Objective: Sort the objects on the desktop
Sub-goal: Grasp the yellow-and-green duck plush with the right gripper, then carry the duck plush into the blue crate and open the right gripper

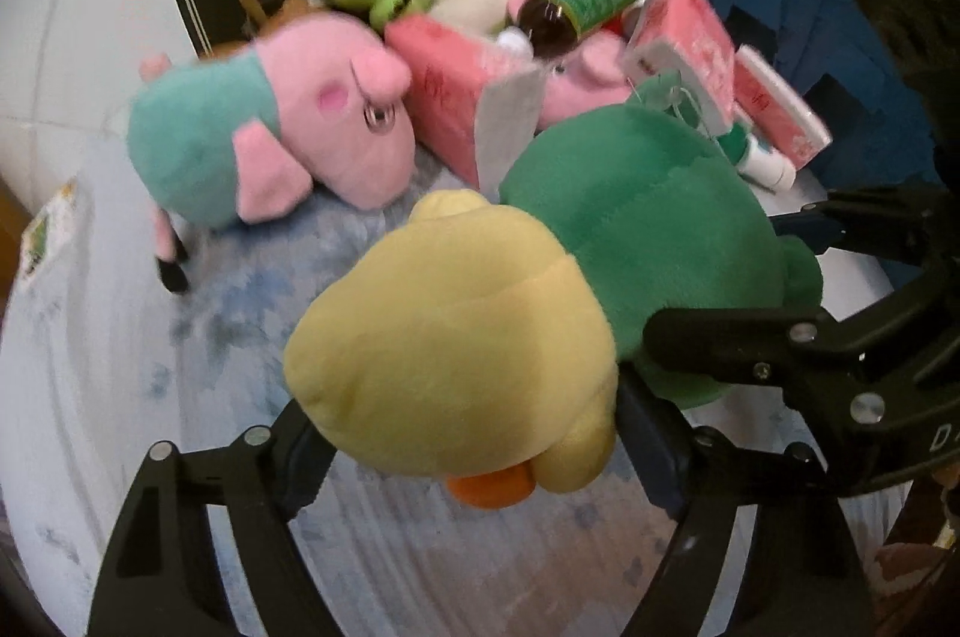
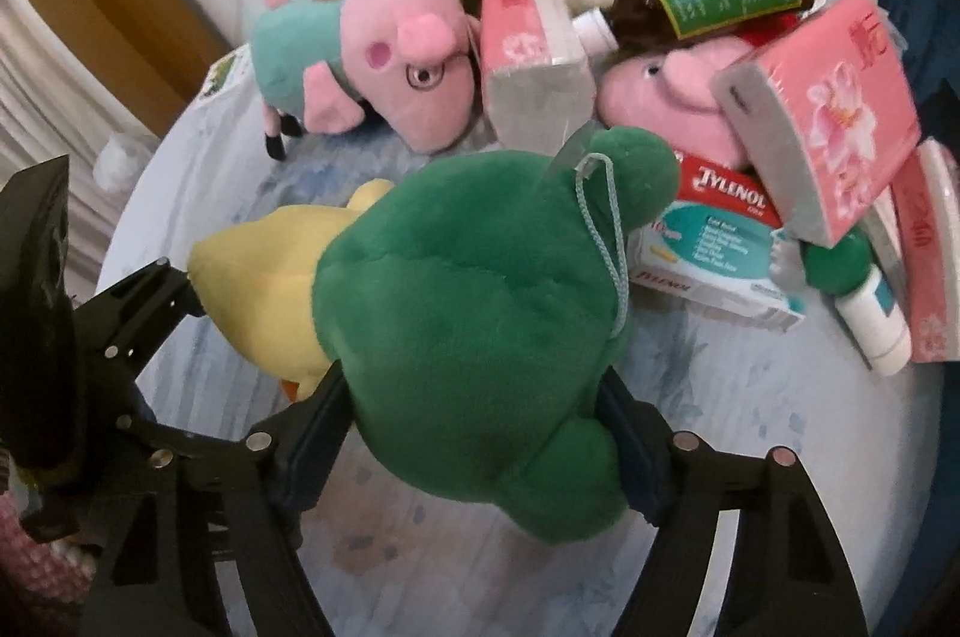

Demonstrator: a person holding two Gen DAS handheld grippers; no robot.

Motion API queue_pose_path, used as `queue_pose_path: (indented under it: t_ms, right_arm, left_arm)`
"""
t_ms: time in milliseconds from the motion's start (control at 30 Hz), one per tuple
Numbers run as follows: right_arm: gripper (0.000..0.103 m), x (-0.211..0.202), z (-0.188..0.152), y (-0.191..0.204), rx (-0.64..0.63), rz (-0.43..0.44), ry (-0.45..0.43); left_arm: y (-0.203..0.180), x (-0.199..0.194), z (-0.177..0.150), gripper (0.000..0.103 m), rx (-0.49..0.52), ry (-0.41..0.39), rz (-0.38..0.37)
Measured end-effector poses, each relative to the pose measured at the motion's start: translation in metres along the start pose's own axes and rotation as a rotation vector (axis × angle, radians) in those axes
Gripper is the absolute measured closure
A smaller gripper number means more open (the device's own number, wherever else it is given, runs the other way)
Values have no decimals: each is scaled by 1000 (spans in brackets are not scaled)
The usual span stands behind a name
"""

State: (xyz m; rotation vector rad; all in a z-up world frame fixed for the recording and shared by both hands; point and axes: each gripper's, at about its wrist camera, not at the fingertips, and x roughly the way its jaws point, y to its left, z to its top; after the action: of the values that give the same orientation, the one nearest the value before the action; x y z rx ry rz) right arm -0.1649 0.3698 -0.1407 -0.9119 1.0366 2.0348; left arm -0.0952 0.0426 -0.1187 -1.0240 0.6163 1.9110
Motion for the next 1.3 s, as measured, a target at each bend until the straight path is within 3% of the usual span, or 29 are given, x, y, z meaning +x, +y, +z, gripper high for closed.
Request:
queue_pose_path:
  t_ms: [133, 400, 600, 867, 1133, 1300]
  right_arm:
    - [26, -32, -2, 8, -23, -3, -77]
    - [26, -134, -16, 19, -52, -63, -267]
    - [26, -220, -35, 9, -29, -152, -405]
    - [26, -342, -71, -37, 47, -314, -570]
    - [26, -417, -105, -115, 162, -417, -620]
    - [25, -438, -125, -181, 270, -390, -592]
  left_arm:
    - [-9, -35, 8, 21, 14, -81, 22]
    - [-55, -114, 36, 21, 70, -266, 34]
    - [-108, -169, 63, 21, 149, -403, -13]
    - [-214, -222, 115, 21, 282, -547, -117]
    - [-332, -219, 163, 21, 385, -525, -202]
    - [-397, -199, 181, 21, 435, -419, -207]
